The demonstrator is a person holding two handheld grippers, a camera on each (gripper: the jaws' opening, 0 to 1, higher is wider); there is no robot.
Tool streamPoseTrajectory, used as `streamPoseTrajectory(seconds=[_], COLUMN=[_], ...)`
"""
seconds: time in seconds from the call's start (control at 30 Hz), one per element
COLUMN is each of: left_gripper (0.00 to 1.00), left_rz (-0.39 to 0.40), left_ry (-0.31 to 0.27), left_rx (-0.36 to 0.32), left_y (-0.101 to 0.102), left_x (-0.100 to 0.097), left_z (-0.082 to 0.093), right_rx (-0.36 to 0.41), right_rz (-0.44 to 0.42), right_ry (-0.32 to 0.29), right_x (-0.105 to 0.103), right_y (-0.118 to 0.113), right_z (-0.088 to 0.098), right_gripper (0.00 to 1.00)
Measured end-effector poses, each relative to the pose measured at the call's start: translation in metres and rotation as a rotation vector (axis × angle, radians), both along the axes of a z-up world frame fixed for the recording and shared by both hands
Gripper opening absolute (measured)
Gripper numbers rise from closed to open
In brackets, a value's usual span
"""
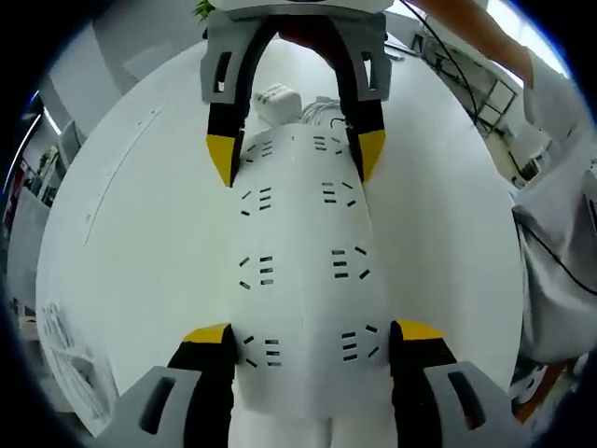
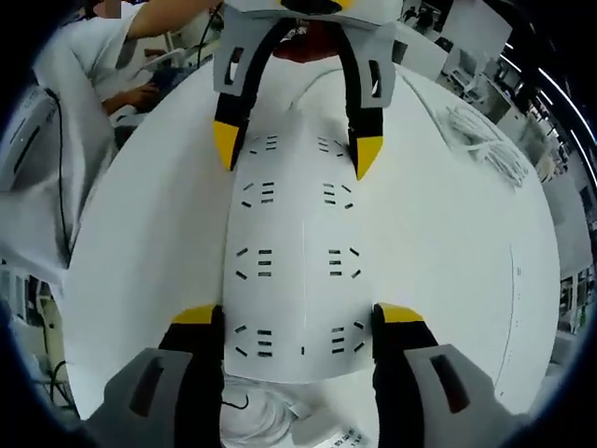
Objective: Straighten the power strip on the desk, plug the charger into it
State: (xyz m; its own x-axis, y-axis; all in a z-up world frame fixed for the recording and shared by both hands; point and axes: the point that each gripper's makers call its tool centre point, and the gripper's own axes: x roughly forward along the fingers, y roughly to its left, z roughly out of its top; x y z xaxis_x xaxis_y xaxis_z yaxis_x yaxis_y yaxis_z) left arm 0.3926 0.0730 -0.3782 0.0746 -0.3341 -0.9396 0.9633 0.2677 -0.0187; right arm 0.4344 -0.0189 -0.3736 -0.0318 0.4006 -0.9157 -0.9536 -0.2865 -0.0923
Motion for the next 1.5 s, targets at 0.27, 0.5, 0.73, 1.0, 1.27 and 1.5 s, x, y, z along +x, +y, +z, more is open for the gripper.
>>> streamPoseTrajectory(seconds=[0.27, 0.5, 0.73, 1.0, 1.27, 1.5], left_gripper=[0.68, 0.68, 0.68, 0.68, 0.68, 0.68], left_rz=[-0.071, -0.115, -0.148, -0.216, -0.232, -0.231], left_ry=[-0.002, 0.001, 0.008, 0.010, 0.011, 0.007], left_rx=[-0.011, 0.016, 0.062, 0.095, 0.086, 0.085], left_y=[-0.005, -0.009, -0.010, -0.012, -0.011, -0.011], left_x=[0.002, 0.003, 0.005, 0.008, 0.008, 0.009], left_z=[-0.001, -0.001, 0.000, -0.001, -0.001, -0.001], right_rx=[0.033, 0.032, 0.060, 0.105, 0.168, 0.598], right_rz=[-0.108, -0.161, -0.189, -0.248, -0.267, -0.552], right_ry=[-0.032, -0.034, -0.018, -0.005, 0.003, -0.009], right_x=[-0.013, -0.022, -0.021, -0.022, -0.021, 0.011], right_y=[-0.009, -0.014, -0.016, -0.019, -0.019, -0.044], right_z=[0.002, 0.002, 0.004, 0.005, 0.007, 0.068], right_gripper=[0.62, 0.62, 0.62, 0.62, 0.62, 0.68])
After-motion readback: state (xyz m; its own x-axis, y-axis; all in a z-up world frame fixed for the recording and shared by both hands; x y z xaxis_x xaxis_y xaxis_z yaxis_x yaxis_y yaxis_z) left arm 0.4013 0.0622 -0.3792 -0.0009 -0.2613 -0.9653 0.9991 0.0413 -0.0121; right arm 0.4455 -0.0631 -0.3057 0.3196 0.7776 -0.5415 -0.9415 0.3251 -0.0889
